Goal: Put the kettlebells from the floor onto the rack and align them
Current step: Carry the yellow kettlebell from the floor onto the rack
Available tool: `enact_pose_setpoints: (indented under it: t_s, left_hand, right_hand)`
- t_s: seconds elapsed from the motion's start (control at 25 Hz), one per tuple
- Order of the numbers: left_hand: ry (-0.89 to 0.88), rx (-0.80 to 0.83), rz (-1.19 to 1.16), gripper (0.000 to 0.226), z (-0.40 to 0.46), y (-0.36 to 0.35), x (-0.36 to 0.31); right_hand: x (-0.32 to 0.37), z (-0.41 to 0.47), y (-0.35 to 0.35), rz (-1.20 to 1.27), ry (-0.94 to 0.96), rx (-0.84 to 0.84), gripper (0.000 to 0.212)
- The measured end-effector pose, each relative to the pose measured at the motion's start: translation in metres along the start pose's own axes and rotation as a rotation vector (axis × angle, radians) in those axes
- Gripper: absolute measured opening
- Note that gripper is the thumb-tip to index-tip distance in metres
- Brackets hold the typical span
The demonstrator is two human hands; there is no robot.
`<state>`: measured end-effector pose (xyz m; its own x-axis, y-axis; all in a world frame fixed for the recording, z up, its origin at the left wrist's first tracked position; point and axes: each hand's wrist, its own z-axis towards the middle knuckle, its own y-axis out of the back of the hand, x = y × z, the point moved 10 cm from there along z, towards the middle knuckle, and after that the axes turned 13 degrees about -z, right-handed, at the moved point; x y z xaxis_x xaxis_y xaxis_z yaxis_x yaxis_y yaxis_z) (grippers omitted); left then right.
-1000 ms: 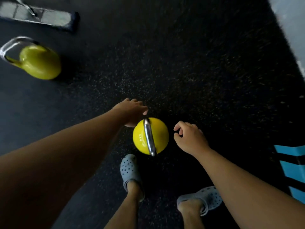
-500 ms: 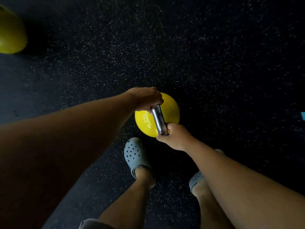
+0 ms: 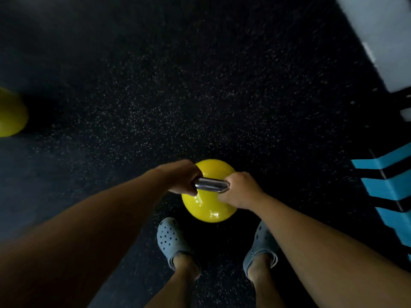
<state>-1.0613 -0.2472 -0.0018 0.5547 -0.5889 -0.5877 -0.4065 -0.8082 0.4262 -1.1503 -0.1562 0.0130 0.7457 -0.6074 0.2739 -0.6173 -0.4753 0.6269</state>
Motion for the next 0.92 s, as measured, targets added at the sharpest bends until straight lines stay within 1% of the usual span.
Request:
enact_pose_setpoints:
  t_s: [0.12, 0.24, 0.32, 0.36, 0.4, 0.44, 0.48, 0.52, 0.56, 0.6, 0.76, 0.92]
  left_hand:
    - [-0.056, -0.039, -0.043, 0.016, 0.002, 0.045, -0.054]
    - [-0.161, -0.035, 0.031, 0.014, 0.017, 0.108, -0.125]
    - [-0.241, -0.064, 0.147, 0.016, 0.033, 0.156, -0.182]
    - [-0.258, -0.072, 0.187, 0.017, 0.034, 0.168, -0.200]
    - [-0.290, -0.084, 0.253, 0.018, 0.043, 0.188, -0.229]
    - [-0.309, -0.105, 0.343, 0.018, 0.056, 0.224, -0.270]
    - [-0.304, -0.128, 0.370, 0.017, 0.056, 0.229, -0.270]
    - [-0.307, -0.156, 0.404, 0.015, 0.056, 0.244, -0.282]
    - [-0.353, -0.162, 0.393, 0.014, 0.060, 0.260, -0.305]
    - [-0.378, -0.171, 0.438, 0.013, 0.074, 0.282, -0.334]
    - [-0.520, -0.283, 0.519, 0.018, 0.114, 0.361, -0.426]
    - [-0.663, -0.366, 0.607, 0.017, 0.171, 0.416, -0.501]
  right_hand:
    - [-0.019, -0.024, 0.055, 0.037, -0.054, -0.102, 0.030]
    - [-0.054, -0.050, 0.124, 0.121, -0.155, -0.258, 0.029]
    - [-0.082, -0.065, 0.180, 0.164, -0.213, -0.384, 0.031]
    - [-0.087, -0.070, 0.193, 0.167, -0.222, -0.403, 0.034]
    - [-0.105, -0.077, 0.221, 0.191, -0.242, -0.436, 0.034]
    - [-0.130, -0.086, 0.267, 0.199, -0.263, -0.496, 0.033]
    - [-0.130, -0.083, 0.268, 0.176, -0.262, -0.479, 0.034]
    - [-0.128, -0.082, 0.287, 0.123, -0.250, -0.489, 0.040]
    - [-0.138, -0.090, 0.313, 0.135, -0.261, -0.525, 0.046]
    - [-0.159, -0.101, 0.344, 0.142, -0.302, -0.572, 0.049]
    - [-0.219, -0.119, 0.448, 0.061, -0.425, -0.719, 0.046]
    - [-0.278, -0.121, 0.521, 0.023, -0.568, -0.837, 0.040]
